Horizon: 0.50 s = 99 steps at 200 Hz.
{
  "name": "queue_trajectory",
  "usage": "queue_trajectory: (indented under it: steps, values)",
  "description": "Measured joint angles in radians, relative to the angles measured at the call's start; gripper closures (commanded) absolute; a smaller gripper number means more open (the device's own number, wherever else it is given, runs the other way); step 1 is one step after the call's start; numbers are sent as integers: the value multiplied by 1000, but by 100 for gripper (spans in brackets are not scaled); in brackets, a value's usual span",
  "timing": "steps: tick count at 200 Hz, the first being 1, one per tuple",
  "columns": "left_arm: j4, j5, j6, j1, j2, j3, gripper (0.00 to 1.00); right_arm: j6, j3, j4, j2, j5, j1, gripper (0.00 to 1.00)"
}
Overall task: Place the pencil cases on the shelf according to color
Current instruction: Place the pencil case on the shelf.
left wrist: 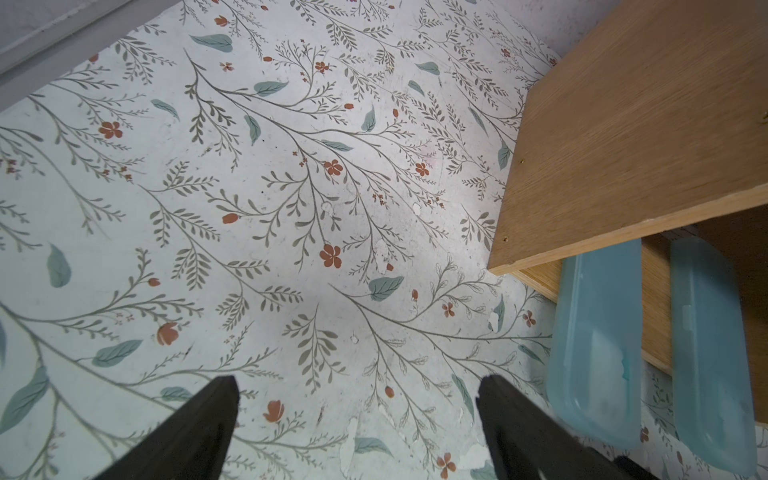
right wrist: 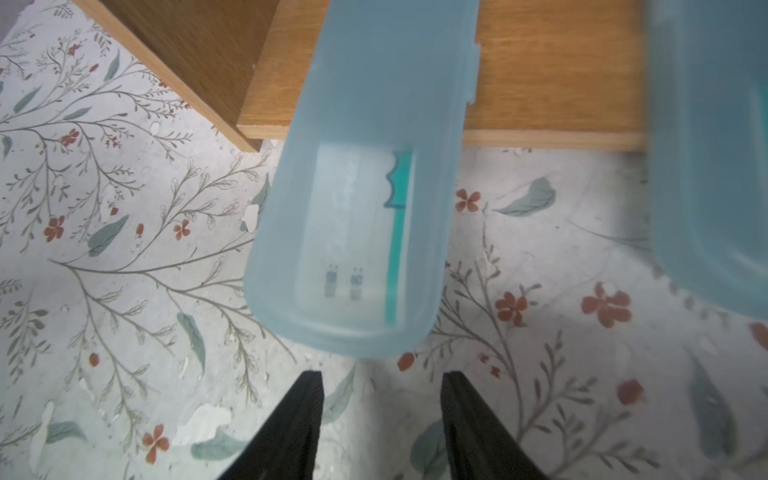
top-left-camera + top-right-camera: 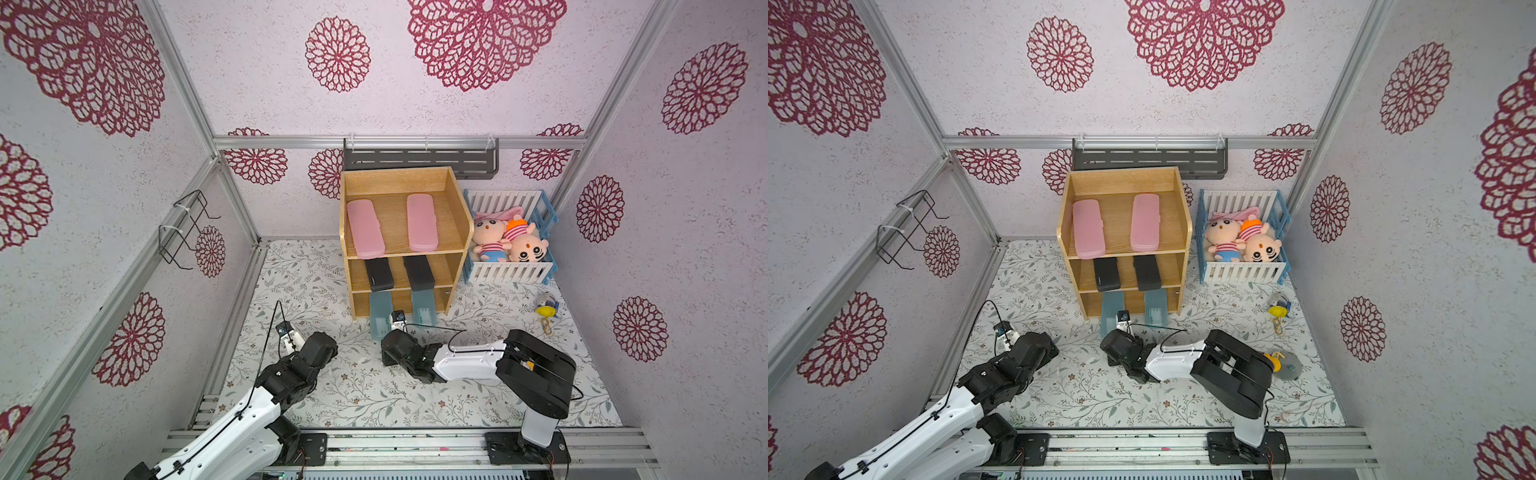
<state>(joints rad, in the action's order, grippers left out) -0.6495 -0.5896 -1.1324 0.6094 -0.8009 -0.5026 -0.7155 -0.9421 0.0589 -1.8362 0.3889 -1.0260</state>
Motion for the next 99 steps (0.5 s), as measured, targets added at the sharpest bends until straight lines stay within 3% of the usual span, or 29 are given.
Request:
queue_trajectory:
  steps: [55, 82, 99]
  values:
    - [1, -10, 3, 0, -11, 0, 3, 32, -74, 8, -39, -2, 41, 43]
    - [0, -31, 8, 0, -20, 0, 3, 43, -80, 6, -38, -2, 42, 33]
    - [-4, -50, 18, -1, -20, -6, 3, 51, -55, 5, -26, -3, 41, 16]
